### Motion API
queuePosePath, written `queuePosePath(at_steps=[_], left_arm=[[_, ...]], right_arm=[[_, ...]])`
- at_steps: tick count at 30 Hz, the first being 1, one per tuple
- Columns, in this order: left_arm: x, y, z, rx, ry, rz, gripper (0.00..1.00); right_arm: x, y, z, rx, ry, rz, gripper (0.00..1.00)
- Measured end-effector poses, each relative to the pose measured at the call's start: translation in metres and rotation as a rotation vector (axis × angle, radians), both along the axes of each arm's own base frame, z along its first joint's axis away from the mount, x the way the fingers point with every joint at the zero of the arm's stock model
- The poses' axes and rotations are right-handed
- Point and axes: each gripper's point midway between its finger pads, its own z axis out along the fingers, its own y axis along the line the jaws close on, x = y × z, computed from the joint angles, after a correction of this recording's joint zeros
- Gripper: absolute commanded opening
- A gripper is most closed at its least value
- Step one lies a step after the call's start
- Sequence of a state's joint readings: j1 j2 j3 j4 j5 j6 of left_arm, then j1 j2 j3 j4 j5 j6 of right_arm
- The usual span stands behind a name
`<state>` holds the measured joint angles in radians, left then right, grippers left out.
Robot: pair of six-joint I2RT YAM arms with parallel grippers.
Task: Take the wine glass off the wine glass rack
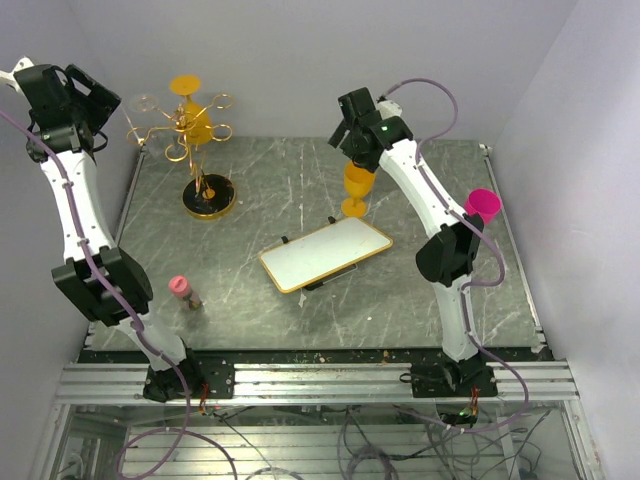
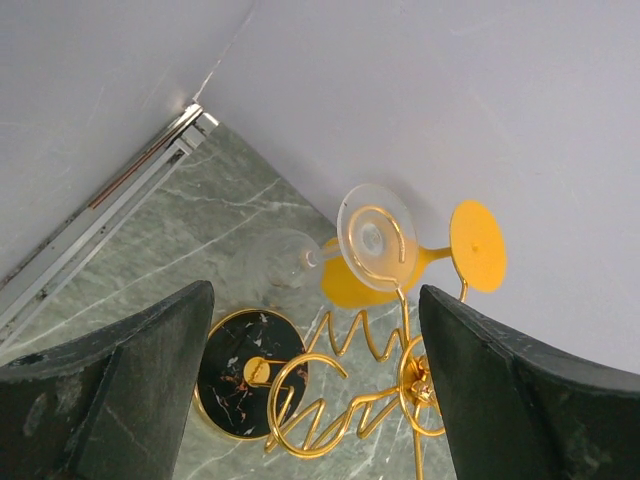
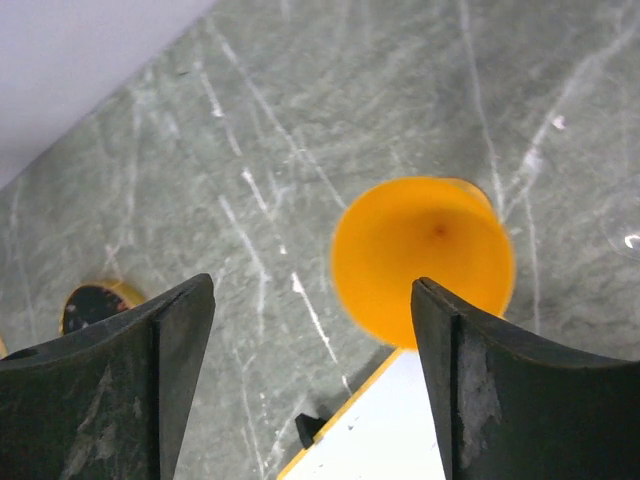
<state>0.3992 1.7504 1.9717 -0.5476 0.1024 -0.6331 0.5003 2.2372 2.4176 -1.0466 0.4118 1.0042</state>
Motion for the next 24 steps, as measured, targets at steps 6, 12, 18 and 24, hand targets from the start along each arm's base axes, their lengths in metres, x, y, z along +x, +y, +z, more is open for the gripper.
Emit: queuePosePath(at_steps=[6, 12, 18, 24], left_arm=[[0.017, 0.001, -0.01, -0.023, -0.019, -0.049, 0.9], [0.046, -0.007, -0.046, -0.103, -0.004, -0.143, 0.84], [0.062, -0.011, -0.07, -0.16, 0.009, -0.187, 0.83], [0.074, -0.013, -0.065, -0.174, -0.03, -0.208, 0.8]], right_arm=[[-0.015, 0.03, 0.051, 0.007, -0.143, 0.114, 0.93], [-0.049, 0.013, 0.113, 0.036, -0.294, 0.15, 0.96], [-0.066, -0.007, 0.155, 0.073, -0.424, 0.13, 0.97], [-0.068, -0.01, 0.141, 0.061, -0.417, 0.125, 0.98]])
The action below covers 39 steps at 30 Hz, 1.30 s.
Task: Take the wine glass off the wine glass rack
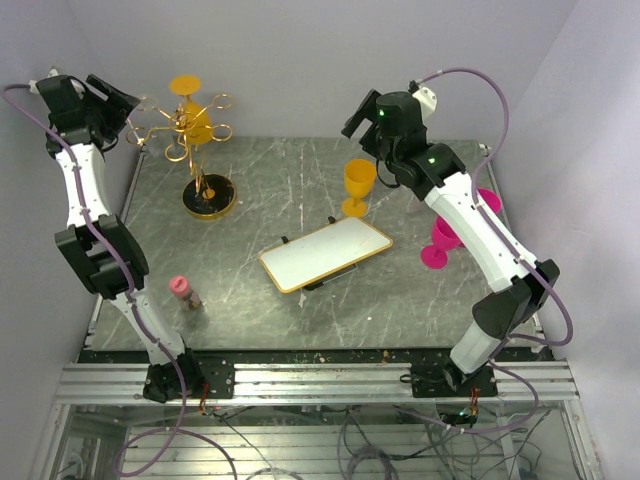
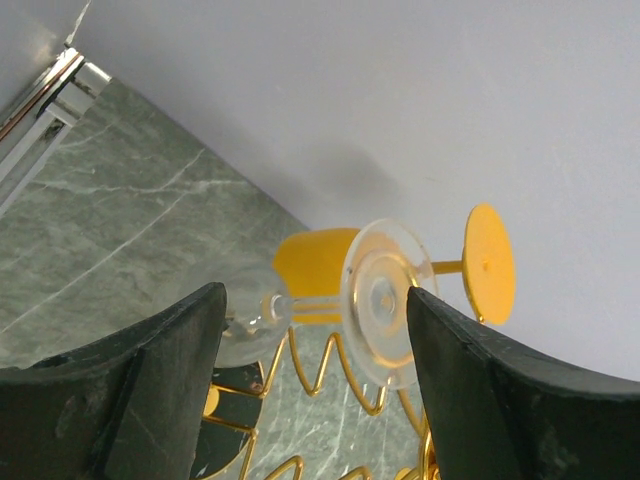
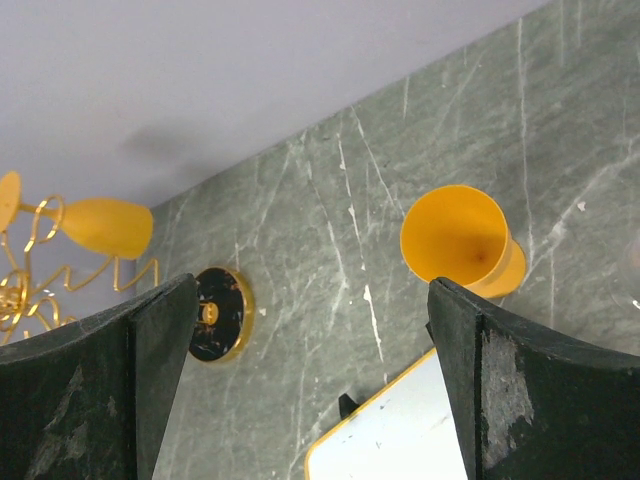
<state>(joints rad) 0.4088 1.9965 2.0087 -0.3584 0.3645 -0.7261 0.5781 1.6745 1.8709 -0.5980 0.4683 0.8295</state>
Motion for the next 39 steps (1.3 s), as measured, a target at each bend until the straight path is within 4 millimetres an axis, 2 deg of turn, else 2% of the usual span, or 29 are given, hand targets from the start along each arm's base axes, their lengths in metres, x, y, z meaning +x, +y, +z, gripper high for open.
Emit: queuePosePath(at_steps=[4, 7, 10, 13, 18, 24, 31, 39], left_arm=[[0.01, -0.001, 0.008, -0.001, -0.026, -0.006, 0.69], [0.017, -0.003, 0.013, 0.003, -0.041, -0.012, 0.57], [0.022, -0.007, 0.016, 0.014, -0.045, -0.017, 0.51], [0.023, -0.007, 0.017, 0.023, -0.04, -0.013, 0.36], [0.022, -0.007, 0.013, 0.029, -0.026, -0.012, 0.31], [0.021, -0.009, 0.018, 0.037, -0.021, -0.012, 0.13], [0.019, -0.009, 0.028, 0.049, -0.038, -0.004, 0.07], [0.013, -0.014, 0.033, 0.009, -0.042, 0.001, 0.07]], right_arm=[[0.0, -0.001, -0.007, -0.009, 0.012, -0.005, 0.97], [0.001, -0.001, -0.008, -0.008, 0.009, -0.008, 0.98], [0.001, -0.002, -0.01, -0.01, 0.012, -0.012, 0.98], [0.001, -0.002, -0.009, -0.008, 0.01, -0.013, 0.98], [-0.003, -0.006, -0.009, -0.007, 0.008, -0.022, 0.98], [-0.01, -0.013, 0.0, 0.002, -0.012, -0.032, 0.98], [-0.014, -0.017, 0.009, 0.016, -0.032, -0.045, 0.98], [-0.013, -0.02, -0.003, 0.004, -0.013, -0.061, 0.98]])
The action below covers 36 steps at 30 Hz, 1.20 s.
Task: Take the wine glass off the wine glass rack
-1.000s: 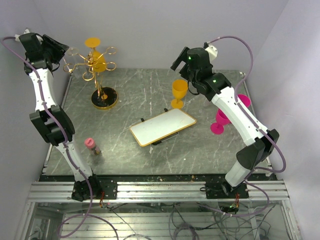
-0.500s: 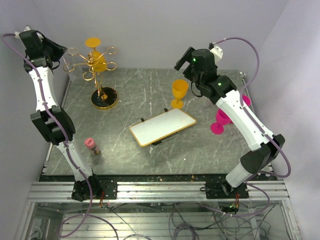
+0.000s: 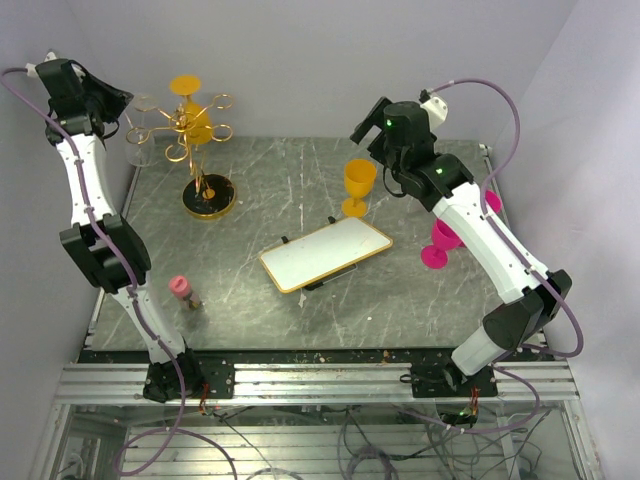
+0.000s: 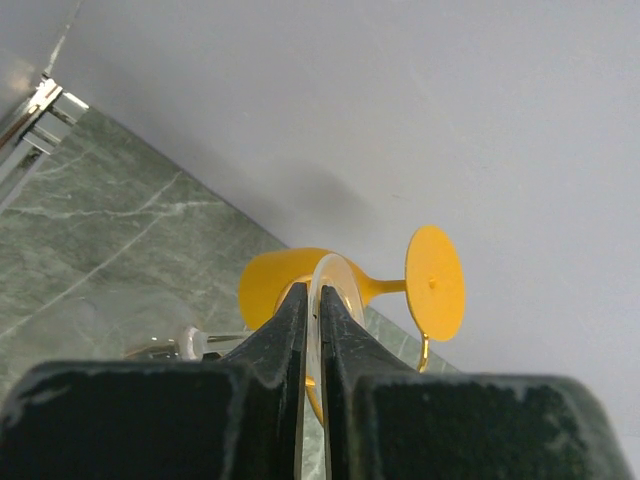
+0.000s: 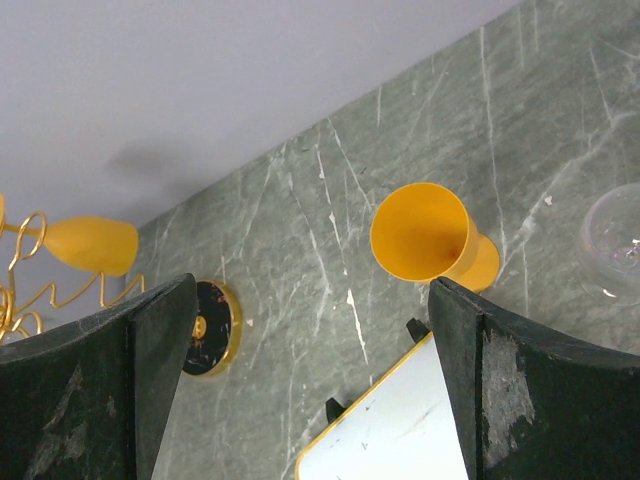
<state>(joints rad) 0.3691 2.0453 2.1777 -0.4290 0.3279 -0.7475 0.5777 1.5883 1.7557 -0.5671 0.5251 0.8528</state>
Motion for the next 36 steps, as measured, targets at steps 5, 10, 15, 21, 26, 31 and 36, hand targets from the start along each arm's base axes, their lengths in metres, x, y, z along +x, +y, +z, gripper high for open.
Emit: queuePosePath(at_steps=[5, 10, 15, 21, 26, 31, 36], left_arm=[[0.002, -0.008, 0.002, -0.075, -0.022, -0.019, 0.07], [0.002, -0.018, 0.0, -0.159, -0.043, -0.042, 0.07], [0.001, -0.024, 0.006, -0.204, -0.058, -0.059, 0.07], [-0.001, -0.027, 0.015, -0.227, -0.076, -0.065, 0.07], [-0.001, -0.027, 0.019, -0.232, -0.085, -0.065, 0.07], [-0.001, -0.028, 0.023, -0.251, -0.092, -0.065, 0.07], [-0.001, -0.031, 0.027, -0.272, -0.103, -0.077, 0.07]], right_arm=[[0.0, -0.003, -0.003, -0.008, 0.004, -0.011, 0.98], [-0.002, -0.005, 0.0, -0.006, -0.003, -0.016, 0.98], [-0.005, -0.008, 0.003, -0.002, -0.01, -0.022, 0.98], [-0.006, -0.009, 0.003, 0.001, -0.009, -0.025, 0.98], [-0.006, -0.009, 0.003, 0.002, -0.009, -0.026, 0.98], [-0.006, -0.009, 0.003, 0.002, -0.009, -0.027, 0.98], [-0.006, -0.009, 0.002, 0.001, -0.008, -0.027, 0.98]])
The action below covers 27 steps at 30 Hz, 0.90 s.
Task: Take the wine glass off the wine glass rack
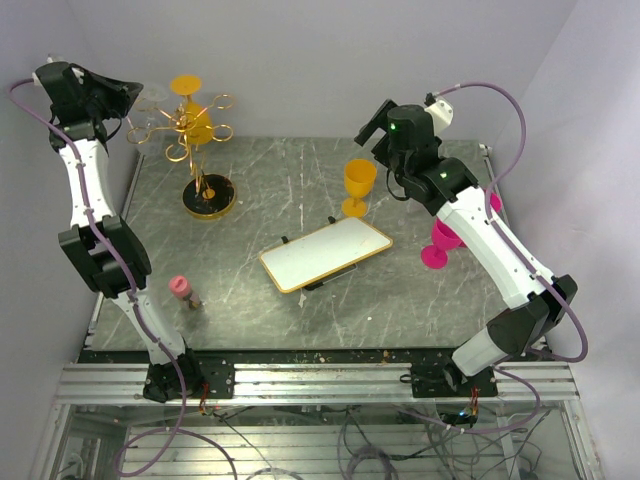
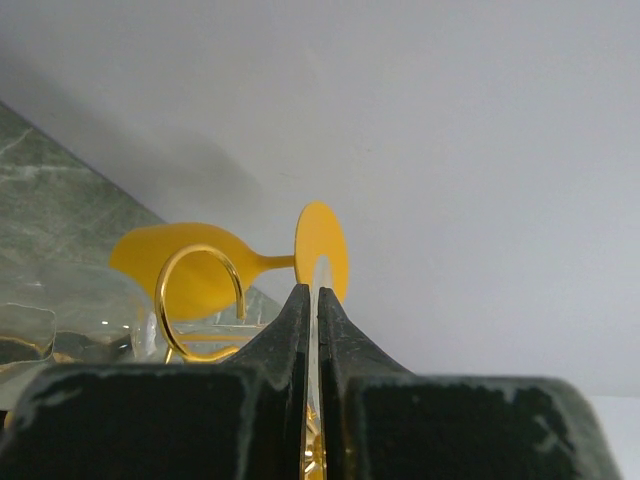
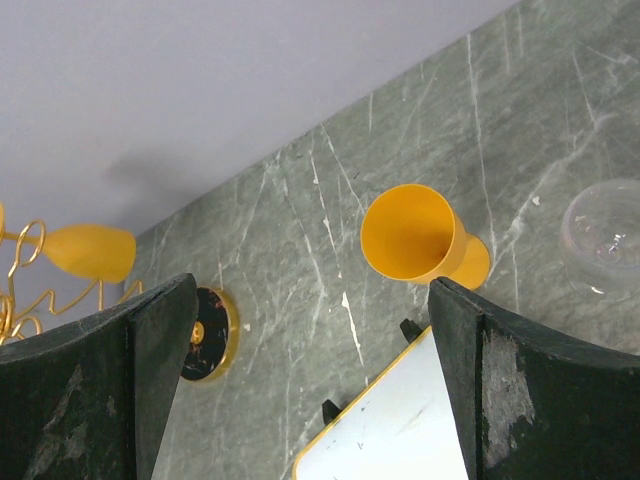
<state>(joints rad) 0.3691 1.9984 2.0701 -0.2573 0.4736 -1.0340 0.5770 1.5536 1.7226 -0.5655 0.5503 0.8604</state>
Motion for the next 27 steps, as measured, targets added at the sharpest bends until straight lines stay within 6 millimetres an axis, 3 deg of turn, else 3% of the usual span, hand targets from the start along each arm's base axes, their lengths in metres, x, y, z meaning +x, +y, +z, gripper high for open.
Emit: queuePosePath(at_steps=[9, 20, 27], left_arm=[[-0.01, -0.01, 0.005, -0.029, -0.009, -0.02, 0.07], [-0.005, -0.039, 0.023, -0.079, -0.067, -0.085, 0.07], [0.019, -0.021, 0.036, -0.082, -0.12, -0.044, 0.07]], right_arm=[[0.0, -0.001, -0.002, 0.004, 0.004, -0.004, 0.98], [-0.003, -0.006, 0.003, 0.017, -0.005, -0.012, 0.98], [-0.006, -0.011, 0.003, 0.017, -0.007, -0.021, 0.98]])
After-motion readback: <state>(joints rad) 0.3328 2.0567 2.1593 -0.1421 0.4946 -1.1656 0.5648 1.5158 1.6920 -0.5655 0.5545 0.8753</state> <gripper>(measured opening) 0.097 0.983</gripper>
